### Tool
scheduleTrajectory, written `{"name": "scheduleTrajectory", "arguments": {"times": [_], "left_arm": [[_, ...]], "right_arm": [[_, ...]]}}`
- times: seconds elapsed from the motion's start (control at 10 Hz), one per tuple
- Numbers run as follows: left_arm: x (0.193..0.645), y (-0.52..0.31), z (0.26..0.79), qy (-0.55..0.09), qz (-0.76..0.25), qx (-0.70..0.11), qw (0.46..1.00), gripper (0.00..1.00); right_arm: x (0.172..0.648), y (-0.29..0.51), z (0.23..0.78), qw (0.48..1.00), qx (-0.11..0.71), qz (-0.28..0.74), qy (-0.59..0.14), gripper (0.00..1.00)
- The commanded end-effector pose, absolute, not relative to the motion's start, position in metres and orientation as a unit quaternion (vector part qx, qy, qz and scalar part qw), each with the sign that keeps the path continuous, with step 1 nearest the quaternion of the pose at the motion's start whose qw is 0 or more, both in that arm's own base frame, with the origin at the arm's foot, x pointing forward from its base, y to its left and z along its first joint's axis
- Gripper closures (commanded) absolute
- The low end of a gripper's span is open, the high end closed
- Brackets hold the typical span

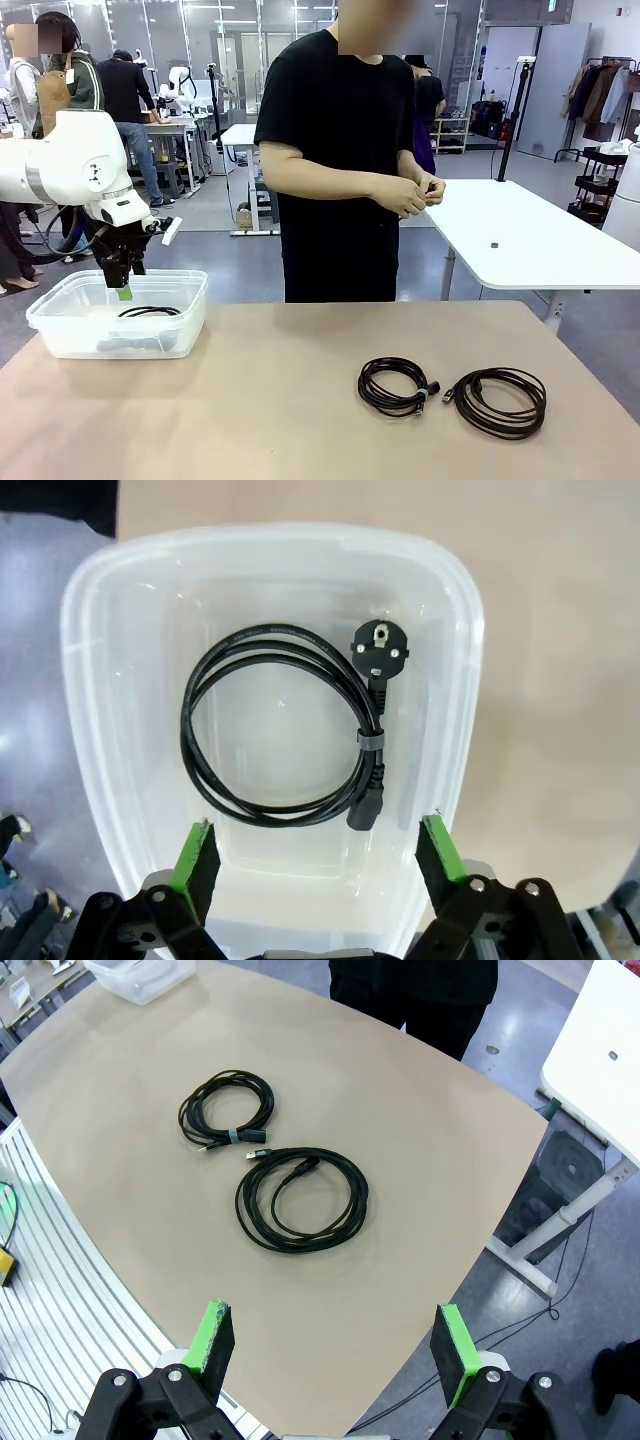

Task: Organize and store the cables.
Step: Place the Power Cable into the Organizing box.

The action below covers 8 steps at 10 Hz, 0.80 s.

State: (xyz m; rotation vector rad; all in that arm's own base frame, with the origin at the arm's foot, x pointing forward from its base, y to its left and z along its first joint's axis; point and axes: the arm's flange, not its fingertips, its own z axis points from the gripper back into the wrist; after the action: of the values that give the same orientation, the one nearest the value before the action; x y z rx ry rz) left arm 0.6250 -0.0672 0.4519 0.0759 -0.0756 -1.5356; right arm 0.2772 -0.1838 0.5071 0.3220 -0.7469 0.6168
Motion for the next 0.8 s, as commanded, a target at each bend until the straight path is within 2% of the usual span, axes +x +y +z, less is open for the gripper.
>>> {"name": "scheduleTrajectory", "arguments": {"times": [0.0,0.7], "left_arm": [[0.6252,-0.0669,0.452,-0.035,-0.698,0.034,0.715,0.0],[0.6252,-0.0669,0.452,-0.035,-0.698,0.034,0.715,0.0]], "right_arm": [[0.2758,-0.1854,0.5074,0.868,0.154,0.303,-0.361,0.0],[0.2758,-0.1854,0.5074,0.868,0.154,0.303,-0.361,0.0]]}}
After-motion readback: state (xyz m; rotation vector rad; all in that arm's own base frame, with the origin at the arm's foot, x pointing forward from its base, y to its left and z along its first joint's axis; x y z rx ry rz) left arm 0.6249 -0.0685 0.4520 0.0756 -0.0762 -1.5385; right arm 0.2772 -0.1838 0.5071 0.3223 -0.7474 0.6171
